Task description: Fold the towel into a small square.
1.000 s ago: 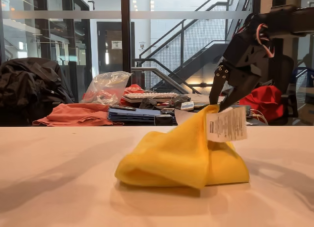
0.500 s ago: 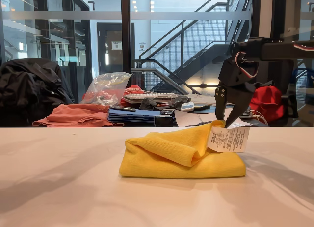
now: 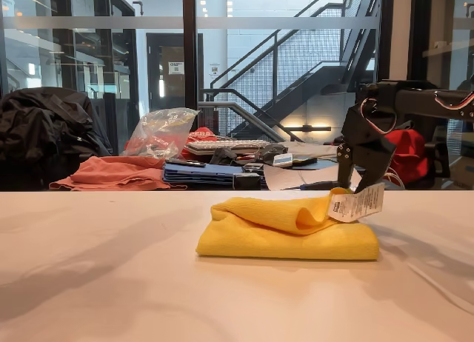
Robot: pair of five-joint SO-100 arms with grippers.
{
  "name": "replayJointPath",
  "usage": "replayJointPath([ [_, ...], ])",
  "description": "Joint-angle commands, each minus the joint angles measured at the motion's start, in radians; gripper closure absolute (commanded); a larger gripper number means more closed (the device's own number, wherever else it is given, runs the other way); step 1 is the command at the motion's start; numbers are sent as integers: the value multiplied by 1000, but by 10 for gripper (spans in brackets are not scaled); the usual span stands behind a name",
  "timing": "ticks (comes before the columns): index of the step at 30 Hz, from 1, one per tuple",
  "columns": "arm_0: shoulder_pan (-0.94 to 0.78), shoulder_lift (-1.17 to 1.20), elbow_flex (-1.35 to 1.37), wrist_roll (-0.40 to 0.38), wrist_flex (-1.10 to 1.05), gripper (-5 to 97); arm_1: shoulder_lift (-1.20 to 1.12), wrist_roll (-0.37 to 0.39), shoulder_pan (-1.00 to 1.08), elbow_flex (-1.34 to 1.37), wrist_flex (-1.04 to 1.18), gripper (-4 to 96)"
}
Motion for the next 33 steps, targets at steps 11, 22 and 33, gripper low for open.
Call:
replayJointPath([
  [11, 52, 31, -32, -9, -147, 563, 6, 0, 2, -3, 5, 805],
  [22, -233, 373, 58, 144, 327, 605, 6, 0, 0, -3, -5, 805],
  [33, -462, 298, 104, 304, 420, 722, 18, 0, -8, -5, 0, 805],
])
